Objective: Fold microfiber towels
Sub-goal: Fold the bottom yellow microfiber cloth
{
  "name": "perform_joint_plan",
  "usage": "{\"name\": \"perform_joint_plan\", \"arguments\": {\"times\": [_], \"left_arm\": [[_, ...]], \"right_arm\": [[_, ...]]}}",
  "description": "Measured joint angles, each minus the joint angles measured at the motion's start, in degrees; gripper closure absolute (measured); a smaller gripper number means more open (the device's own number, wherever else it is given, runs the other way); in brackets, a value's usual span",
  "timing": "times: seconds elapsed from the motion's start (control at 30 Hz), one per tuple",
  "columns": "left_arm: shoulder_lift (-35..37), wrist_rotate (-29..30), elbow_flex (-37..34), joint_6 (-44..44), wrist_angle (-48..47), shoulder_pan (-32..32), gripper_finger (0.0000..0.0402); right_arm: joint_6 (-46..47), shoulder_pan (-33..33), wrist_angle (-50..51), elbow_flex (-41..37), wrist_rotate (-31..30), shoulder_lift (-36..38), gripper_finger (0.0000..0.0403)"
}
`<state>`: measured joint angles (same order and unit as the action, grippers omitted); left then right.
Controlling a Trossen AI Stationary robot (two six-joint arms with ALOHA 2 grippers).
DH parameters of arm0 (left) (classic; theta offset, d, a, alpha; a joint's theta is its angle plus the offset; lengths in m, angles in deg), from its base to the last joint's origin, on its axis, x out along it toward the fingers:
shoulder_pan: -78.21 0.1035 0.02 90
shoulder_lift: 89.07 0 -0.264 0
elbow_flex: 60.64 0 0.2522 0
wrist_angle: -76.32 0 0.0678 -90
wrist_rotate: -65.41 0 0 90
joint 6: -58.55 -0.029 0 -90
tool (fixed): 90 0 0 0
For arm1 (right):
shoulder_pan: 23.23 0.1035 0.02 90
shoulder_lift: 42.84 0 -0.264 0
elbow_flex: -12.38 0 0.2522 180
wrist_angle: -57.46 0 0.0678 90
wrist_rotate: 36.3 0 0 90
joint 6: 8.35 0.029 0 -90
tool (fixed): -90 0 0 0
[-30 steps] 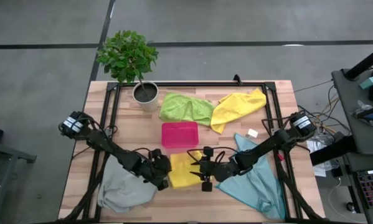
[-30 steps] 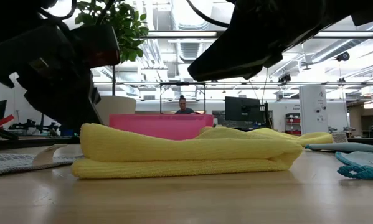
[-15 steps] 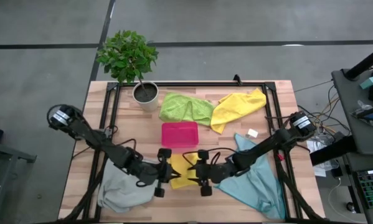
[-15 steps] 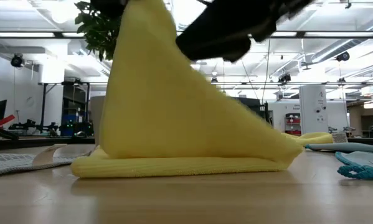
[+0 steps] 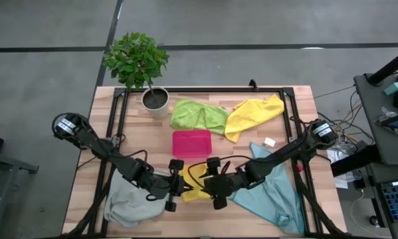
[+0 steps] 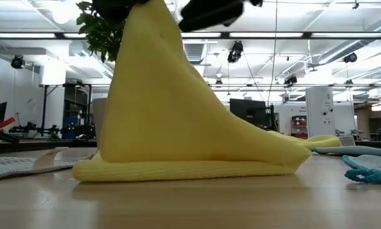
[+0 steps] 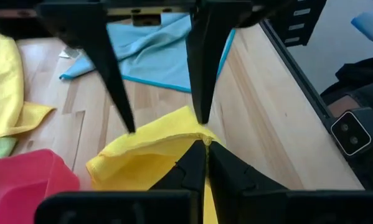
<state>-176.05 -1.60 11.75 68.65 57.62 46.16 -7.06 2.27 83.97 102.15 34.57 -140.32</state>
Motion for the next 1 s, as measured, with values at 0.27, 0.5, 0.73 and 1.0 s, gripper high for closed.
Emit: {"name": "perform_joint_plan", "arguments": {"times": [0.27, 0.5, 0.73, 1.0], "left_arm": [[0.2, 0.0, 0.8, 0.0, 0.2, 0.1, 0.0402], [0.9, 2.0, 0.9, 1.1, 0.7, 0.2, 0.0401], [5.2, 0.6, 1.6, -1.3, 0.9, 1.3, 0.0337], [9.2, 0.3, 0.5, -1.7, 1.1, 1.4, 0.0227]], "right_arm": [[-3.8, -2.6, -8.8, -0.6, 11.2, -4.2, 0.022], [-8.4, -2.5, -6.6, 0.8, 12.2, -3.1, 0.038], [-13.9, -2.5, 7.3, 8.4, 14.3, 2.0, 0.0394], [-11.1, -2.5, 15.6, 15.0, 13.9, 5.0, 0.0394]]}}
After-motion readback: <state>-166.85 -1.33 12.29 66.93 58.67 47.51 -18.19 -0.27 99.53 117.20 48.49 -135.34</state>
